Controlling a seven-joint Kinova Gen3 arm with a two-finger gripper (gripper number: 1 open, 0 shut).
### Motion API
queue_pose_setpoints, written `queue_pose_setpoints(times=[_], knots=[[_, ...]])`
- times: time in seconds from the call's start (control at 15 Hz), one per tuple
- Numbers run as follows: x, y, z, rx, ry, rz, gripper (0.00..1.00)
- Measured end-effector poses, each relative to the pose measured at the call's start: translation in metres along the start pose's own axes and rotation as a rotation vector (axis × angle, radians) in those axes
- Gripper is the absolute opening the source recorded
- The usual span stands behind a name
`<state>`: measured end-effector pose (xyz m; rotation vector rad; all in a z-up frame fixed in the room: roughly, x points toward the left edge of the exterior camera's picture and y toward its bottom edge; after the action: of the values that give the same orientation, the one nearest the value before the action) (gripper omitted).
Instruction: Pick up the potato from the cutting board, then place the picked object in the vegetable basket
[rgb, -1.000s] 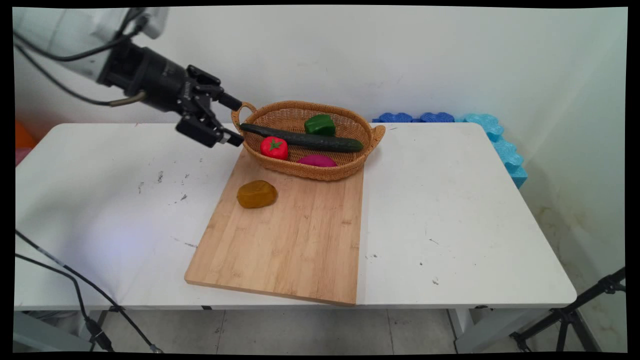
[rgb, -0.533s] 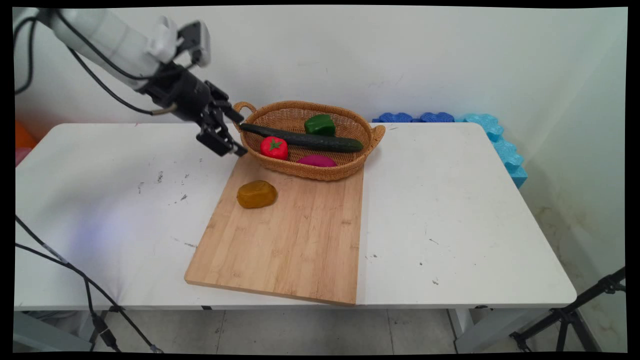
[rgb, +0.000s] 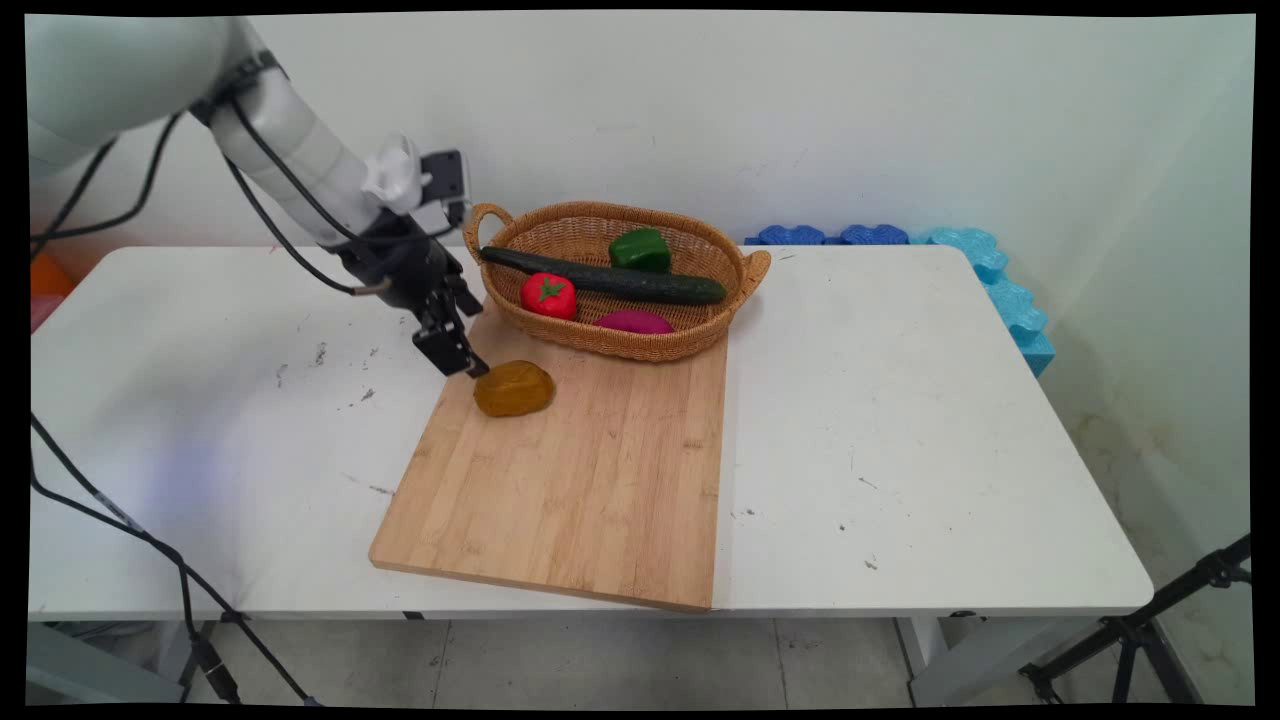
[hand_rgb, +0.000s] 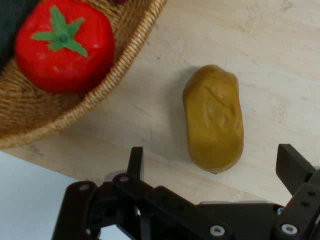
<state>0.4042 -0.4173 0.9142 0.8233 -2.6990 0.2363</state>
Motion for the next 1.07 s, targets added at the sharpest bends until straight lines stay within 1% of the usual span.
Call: queue_pose_setpoints(times=[0.27,0.67,0.73,1.07], knots=[[0.006,-0.001,0.029,-0.022,-0.05,-0.021,1.0],[0.012,0.001,0.057,-0.05,-0.081,-0.033,1.0],[0.012,0.002,0.06,-0.053,-0.084,-0.031,0.0],[0.012,0.01,0.065,-0.083,-0.075,0.005,0.0]])
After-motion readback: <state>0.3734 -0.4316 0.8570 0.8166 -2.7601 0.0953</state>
